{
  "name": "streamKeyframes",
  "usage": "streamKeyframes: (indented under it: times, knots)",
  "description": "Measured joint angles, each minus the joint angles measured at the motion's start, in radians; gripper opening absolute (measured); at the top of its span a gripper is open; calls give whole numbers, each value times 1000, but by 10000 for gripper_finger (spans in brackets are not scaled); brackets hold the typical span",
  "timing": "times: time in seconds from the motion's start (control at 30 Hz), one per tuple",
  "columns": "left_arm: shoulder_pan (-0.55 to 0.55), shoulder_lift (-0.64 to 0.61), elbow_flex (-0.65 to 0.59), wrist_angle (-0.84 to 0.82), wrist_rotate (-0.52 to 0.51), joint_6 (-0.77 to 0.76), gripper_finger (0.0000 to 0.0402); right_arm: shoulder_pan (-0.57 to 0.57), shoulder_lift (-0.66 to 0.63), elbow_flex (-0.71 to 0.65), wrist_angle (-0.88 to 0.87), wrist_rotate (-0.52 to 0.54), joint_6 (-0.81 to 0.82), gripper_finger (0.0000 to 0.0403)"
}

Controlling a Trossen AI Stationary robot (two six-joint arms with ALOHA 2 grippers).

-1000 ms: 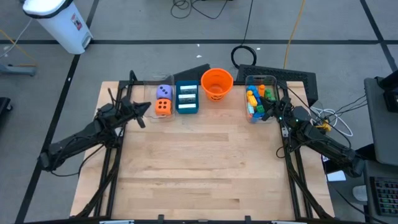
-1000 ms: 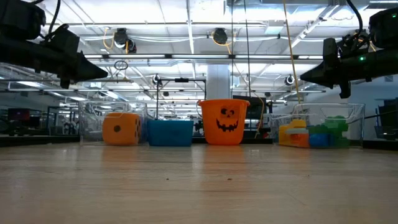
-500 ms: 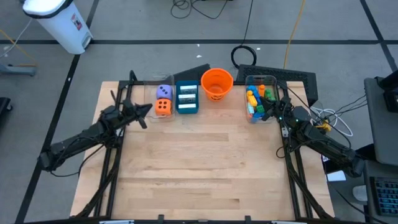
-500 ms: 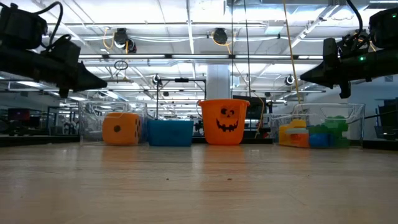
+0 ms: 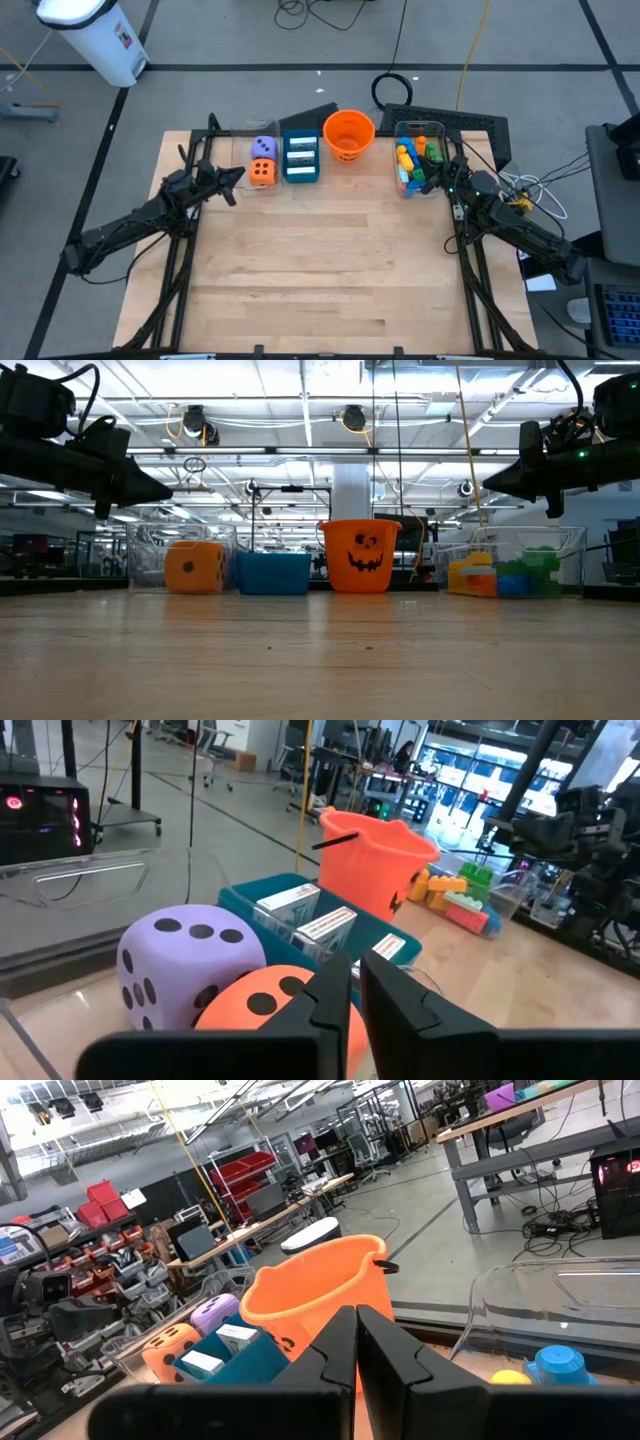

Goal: Pick & Place Toys
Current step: Return to Home Position

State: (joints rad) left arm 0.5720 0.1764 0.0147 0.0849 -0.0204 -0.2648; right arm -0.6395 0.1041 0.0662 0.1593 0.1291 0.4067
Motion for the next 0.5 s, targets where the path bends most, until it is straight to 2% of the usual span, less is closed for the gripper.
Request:
streamKeyframes:
  times: [0.17, 0.5]
  knots:
    - [0, 0, 0, 1, 0, -2, 47, 0, 0, 0, 0, 0, 0, 4]
    - [0, 0, 0, 1, 0, -1, 49, 0, 0, 0, 0, 0, 0, 4]
